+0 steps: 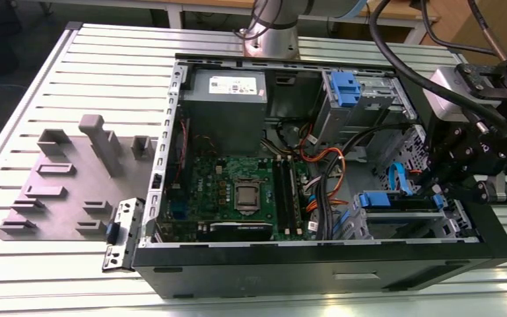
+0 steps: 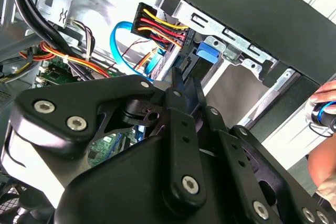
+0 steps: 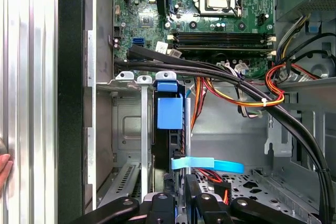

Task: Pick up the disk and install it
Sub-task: 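Insert the second disk wire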

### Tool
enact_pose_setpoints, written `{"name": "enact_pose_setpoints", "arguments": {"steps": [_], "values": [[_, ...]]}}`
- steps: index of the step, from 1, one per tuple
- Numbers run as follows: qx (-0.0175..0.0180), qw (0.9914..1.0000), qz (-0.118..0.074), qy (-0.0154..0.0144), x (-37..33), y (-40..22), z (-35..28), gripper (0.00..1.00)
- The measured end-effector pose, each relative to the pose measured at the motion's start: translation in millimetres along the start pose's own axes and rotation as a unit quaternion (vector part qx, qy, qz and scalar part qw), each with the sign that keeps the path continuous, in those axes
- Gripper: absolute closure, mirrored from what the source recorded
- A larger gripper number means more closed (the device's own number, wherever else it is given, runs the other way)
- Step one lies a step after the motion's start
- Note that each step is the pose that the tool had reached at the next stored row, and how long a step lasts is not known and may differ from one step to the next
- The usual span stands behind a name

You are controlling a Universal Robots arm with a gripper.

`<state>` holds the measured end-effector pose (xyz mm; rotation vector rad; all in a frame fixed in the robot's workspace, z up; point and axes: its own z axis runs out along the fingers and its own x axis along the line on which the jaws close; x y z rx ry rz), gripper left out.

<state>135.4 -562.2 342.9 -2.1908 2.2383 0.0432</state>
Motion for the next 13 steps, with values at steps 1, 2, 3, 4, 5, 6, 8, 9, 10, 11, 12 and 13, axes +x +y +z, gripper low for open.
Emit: {"name": "enact_pose_setpoints", "arguments": {"steps": [1, 2, 3, 4, 5, 6, 8, 9, 10, 11, 12, 13], "values": [[0.0, 1.0, 0.0, 0.0, 0.0, 0.0, 0.0, 0.77], [0.0, 1.0, 0.0, 0.0, 0.0, 0.0, 0.0, 0.77], [0.0, 1.0, 0.0, 0.0, 0.0, 0.0, 0.0, 0.77], [0.0, 1.0, 0.0, 0.0, 0.0, 0.0, 0.1, 0.77], [0.0, 1.0, 0.0, 0.0, 0.0, 0.0, 0.1, 0.77], [0.0, 1.0, 0.0, 0.0, 0.0, 0.0, 0.1, 0.77], [0.0, 1.0, 0.0, 0.0, 0.0, 0.0, 0.1, 0.77], [0.0, 1.0, 0.0, 0.0, 0.0, 0.0, 0.1, 0.77], [0.0, 1.0, 0.0, 0.0, 0.0, 0.0, 0.2, 0.77], [0.0, 1.0, 0.0, 0.0, 0.0, -0.2, 0.2, 0.77], [0.0, 1.0, 0.0, -0.0001, -0.3, -1.9, 0.5, 0.77], [-0.0001, 1.0, 0.0, 0.0, -0.6, -2.9, 0.4, 0.77]]}}
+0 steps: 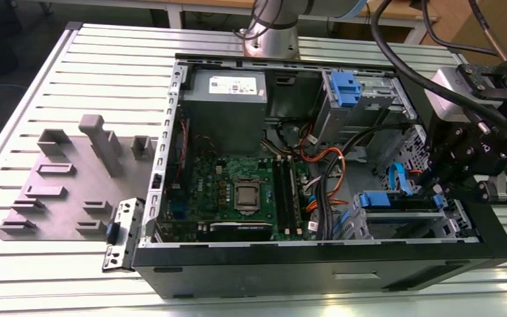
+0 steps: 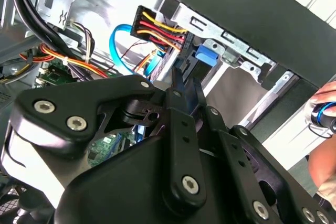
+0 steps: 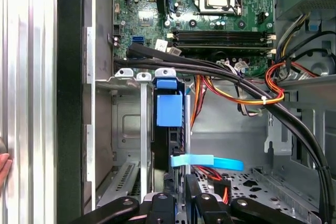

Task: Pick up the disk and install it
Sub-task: 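Insert the second disk wire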

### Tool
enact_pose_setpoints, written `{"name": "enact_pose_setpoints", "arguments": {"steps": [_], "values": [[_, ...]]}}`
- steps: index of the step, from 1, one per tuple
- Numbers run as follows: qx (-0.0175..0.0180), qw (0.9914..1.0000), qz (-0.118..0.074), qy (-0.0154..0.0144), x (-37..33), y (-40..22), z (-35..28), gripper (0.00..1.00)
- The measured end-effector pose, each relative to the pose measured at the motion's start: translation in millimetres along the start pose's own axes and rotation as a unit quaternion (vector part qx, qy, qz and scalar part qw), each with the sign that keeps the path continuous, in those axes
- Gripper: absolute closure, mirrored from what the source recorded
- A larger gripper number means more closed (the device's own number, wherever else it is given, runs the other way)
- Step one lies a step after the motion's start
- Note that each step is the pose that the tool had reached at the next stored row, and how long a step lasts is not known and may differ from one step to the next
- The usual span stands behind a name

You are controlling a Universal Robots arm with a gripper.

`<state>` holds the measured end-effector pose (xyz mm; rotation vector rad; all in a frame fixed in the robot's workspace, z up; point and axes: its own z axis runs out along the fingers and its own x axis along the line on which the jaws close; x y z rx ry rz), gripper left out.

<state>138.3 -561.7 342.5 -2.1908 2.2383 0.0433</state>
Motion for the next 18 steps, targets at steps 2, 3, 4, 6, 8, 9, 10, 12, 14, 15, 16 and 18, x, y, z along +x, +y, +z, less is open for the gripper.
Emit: {"name": "enact_pose_setpoints", "arguments": {"steps": [2, 3, 4, 6, 8, 9, 10, 12, 14, 15, 16, 18], "values": [[0.0, 1.0, 0.0, 0.0, -1.1, -0.7, 0.2, 0.77], [0.0, 1.0, 0.0, -0.0001, -2.0, -0.7, 0.4, 0.77], [0.0, 1.0, 0.0, -0.0001, -2.3, -0.7, 0.4, 0.77], [0.0, 1.0, 0.0, 0.0, -2.5, -0.8, 0.4, 0.77], [0.0, 1.0, 0.0, -0.0002, -2.6, -0.8, 0.3, 0.77], [0.0, 1.0, 0.0, -0.0005, -2.6, -0.7, 0.3, 0.77], [0.0, 1.0, 0.0, -0.0006, -2.6, -0.7, 0.4, 0.76], [0.0, 1.0, 0.0, -0.0007, -2.6, -0.8, 0.4, 0.69], [0.0, 1.0, 0.0, -0.0007, -2.6, -0.7, 0.5, 0.69], [0.0, 1.0, 0.0, -0.0008, -3.1, -0.8, 0.9, 0.69], [0.0, 1.0, 0.0, -0.0007, -3.8, -1.1, 1.3, 0.69], [0.0, 1.0, 0.0, -0.0007, -5.1, -2.8, 1.9, 0.69]]}}
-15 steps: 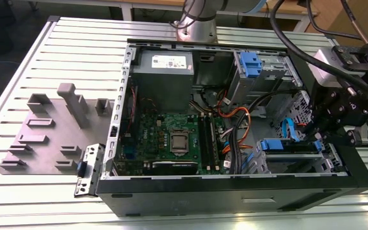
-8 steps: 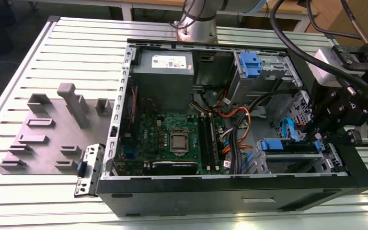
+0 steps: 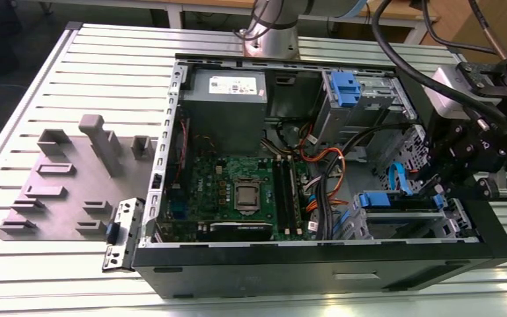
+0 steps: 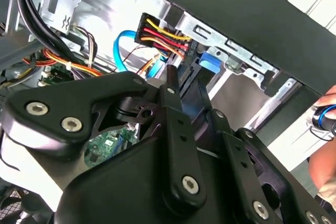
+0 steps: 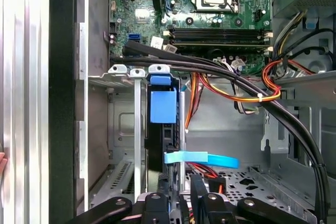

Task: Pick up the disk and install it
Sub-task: 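Insert the second disk wire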

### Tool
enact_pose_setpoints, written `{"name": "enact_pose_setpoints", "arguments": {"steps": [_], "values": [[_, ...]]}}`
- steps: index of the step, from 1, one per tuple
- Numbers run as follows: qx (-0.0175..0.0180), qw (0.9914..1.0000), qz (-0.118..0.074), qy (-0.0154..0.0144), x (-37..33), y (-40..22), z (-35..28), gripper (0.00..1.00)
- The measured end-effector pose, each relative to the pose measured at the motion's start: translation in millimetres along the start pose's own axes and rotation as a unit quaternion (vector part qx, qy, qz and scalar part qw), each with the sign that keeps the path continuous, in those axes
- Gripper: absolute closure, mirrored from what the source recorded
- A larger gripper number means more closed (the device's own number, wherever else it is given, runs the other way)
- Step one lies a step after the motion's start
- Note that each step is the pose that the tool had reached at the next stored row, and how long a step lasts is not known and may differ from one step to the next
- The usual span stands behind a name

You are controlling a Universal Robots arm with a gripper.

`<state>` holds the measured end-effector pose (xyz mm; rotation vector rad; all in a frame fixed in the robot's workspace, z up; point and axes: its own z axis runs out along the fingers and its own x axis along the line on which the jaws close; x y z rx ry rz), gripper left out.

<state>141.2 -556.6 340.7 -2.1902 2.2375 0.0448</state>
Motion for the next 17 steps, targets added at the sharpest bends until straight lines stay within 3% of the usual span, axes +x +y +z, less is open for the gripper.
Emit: {"name": "enact_pose_setpoints", "arguments": {"steps": [9, 17], "values": [[-0.0025, 1.0, 0.0, -0.0001, -4.1, -9.4, 1.5, 0.69], [-0.0027, 1.0, 0.0, 0.0, -4.1, -10.7, 4.7, 0.69]]}}
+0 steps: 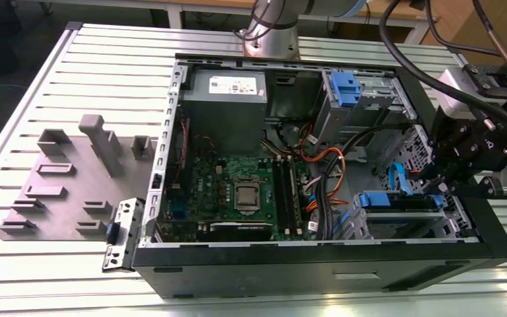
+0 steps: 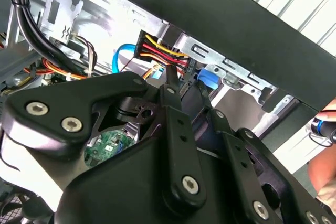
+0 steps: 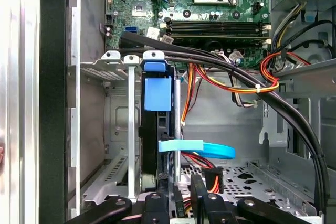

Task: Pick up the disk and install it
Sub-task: 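Insert the second disk wire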

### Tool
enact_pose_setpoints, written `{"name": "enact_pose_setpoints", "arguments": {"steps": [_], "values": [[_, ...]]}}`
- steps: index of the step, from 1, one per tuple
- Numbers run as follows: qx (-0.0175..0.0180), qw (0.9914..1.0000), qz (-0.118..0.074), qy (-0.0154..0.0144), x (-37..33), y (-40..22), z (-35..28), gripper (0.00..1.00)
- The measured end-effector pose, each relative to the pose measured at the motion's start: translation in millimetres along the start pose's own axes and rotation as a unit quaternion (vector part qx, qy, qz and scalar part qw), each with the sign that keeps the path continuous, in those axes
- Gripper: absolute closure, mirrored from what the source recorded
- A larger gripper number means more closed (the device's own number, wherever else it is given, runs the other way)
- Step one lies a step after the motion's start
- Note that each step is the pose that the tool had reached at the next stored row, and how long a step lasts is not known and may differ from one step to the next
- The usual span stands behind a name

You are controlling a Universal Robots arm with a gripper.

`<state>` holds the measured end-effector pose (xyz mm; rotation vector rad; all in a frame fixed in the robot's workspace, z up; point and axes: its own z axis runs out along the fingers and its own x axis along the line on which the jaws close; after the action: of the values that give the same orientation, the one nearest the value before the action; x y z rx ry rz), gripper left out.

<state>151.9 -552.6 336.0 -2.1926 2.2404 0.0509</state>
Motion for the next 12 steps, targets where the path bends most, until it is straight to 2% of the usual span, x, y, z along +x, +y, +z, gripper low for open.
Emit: {"name": "enact_pose_setpoints", "arguments": {"steps": [5, 6, 7, 8, 12], "values": [[0.0, 1.0, 0.0, 0.0, 0.0, -0.1, 0.4, 0.71], [0.0, 1.0, 0.0, 0.0, 0.0, -0.1, 0.4, 0.77], [0.0, 1.0, 0.0, 0.0, 0.0, -0.1, 0.5, 0.77], [0.0, 1.0, 0.0, 0.0, 0.0, -0.1, 0.6, 0.83], [0.0, 1.0, 0.0, 0.0, 0.0, -0.1, 0.9, 0.84]]}}
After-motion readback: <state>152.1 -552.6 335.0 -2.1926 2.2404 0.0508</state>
